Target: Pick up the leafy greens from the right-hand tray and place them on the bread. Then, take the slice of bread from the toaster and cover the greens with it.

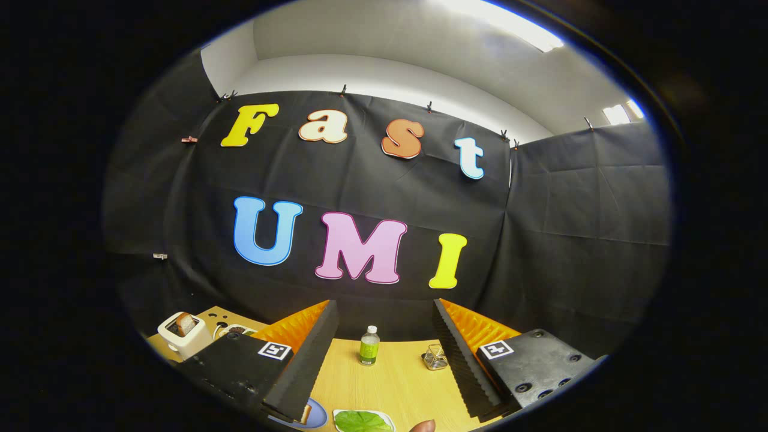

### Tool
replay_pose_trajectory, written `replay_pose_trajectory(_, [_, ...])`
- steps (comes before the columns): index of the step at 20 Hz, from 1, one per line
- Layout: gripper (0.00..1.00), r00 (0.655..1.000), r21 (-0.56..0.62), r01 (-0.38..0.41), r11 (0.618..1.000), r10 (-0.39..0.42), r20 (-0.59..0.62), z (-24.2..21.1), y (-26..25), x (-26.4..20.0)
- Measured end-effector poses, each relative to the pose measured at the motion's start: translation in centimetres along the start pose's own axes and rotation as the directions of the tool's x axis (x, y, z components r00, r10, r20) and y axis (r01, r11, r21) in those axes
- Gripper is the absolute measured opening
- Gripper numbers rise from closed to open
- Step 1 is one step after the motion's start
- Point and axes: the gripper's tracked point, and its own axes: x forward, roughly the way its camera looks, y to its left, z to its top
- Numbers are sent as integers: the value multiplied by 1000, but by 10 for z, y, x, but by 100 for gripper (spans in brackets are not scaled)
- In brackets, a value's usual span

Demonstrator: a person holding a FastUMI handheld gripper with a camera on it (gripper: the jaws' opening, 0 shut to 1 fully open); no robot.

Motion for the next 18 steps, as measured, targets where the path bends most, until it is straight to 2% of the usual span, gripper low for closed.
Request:
replay_pose_trajectory(5, [97,999,4,-51,999,52,-18,-10,15,0])
replay_pose_trajectory(9, [97,968,-48,-227,973,220,-120,-62,40,0])
replay_pose_trajectory(12, [97,919,-80,-345,935,319,-231,-120,47,-4])
replay_pose_trajectory(14, [96,871,-74,-418,905,376,-317,-167,47,-10])
replay_pose_trajectory(18, [96,778,-1,-487,874,433,-456,-244,45,-15])
